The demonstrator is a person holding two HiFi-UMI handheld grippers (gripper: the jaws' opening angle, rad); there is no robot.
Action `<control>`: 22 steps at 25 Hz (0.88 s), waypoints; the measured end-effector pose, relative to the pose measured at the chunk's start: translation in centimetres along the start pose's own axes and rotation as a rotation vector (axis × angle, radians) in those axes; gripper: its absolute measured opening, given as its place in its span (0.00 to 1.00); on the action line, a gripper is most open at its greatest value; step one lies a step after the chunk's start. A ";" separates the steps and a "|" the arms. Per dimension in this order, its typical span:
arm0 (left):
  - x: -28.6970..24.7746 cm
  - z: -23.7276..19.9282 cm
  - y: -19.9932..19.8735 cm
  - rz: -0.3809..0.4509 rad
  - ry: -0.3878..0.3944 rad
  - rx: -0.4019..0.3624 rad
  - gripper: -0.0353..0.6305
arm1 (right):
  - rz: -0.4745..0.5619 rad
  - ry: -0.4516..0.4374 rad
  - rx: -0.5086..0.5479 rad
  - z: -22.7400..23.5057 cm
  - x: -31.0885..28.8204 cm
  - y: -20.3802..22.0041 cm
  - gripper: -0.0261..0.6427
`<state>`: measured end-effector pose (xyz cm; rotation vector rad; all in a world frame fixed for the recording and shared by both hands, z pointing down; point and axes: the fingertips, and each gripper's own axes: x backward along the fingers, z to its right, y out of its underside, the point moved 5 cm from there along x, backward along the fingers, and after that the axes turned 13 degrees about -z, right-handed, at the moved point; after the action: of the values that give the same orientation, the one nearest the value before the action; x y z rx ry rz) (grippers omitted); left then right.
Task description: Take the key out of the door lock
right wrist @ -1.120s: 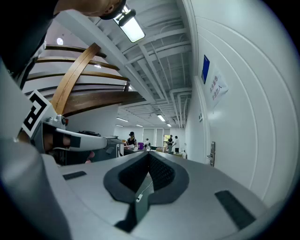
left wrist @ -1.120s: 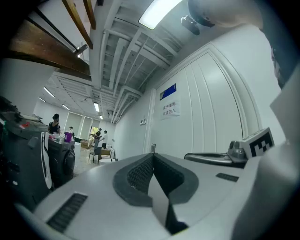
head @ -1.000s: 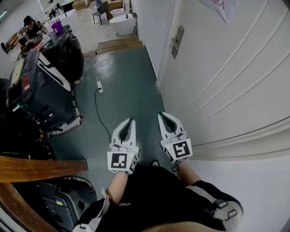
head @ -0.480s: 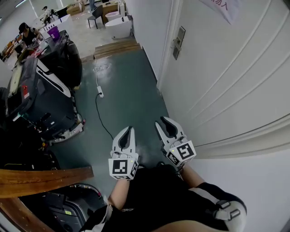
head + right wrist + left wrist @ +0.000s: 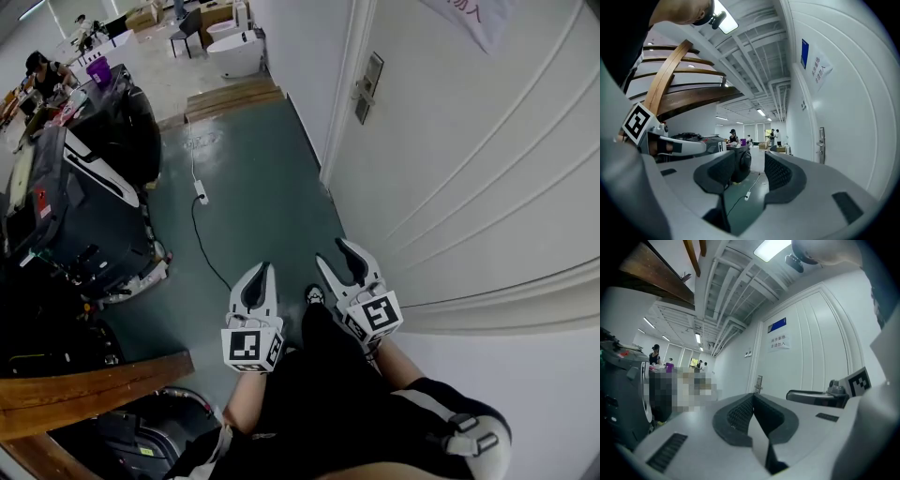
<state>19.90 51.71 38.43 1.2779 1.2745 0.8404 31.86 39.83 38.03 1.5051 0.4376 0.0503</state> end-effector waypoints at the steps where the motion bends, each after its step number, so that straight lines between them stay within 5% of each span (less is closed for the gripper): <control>1: -0.7 -0.4 -0.3 0.002 -0.002 -0.003 0.09 | 0.002 0.001 0.000 0.6 -0.7 -0.2 0.33; 12: -13.4 -4.3 -5.2 0.036 -0.044 -0.022 0.09 | 0.039 -0.061 0.020 10.1 -11.2 -3.9 0.34; 22: -23.1 -5.7 -5.8 -0.035 -0.090 -0.014 0.09 | 0.030 -0.123 -0.049 17.8 -18.0 -4.1 0.34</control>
<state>9.30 29.60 38.40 1.2645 1.2141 0.7578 19.78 17.21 38.58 1.4582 0.3130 -0.0087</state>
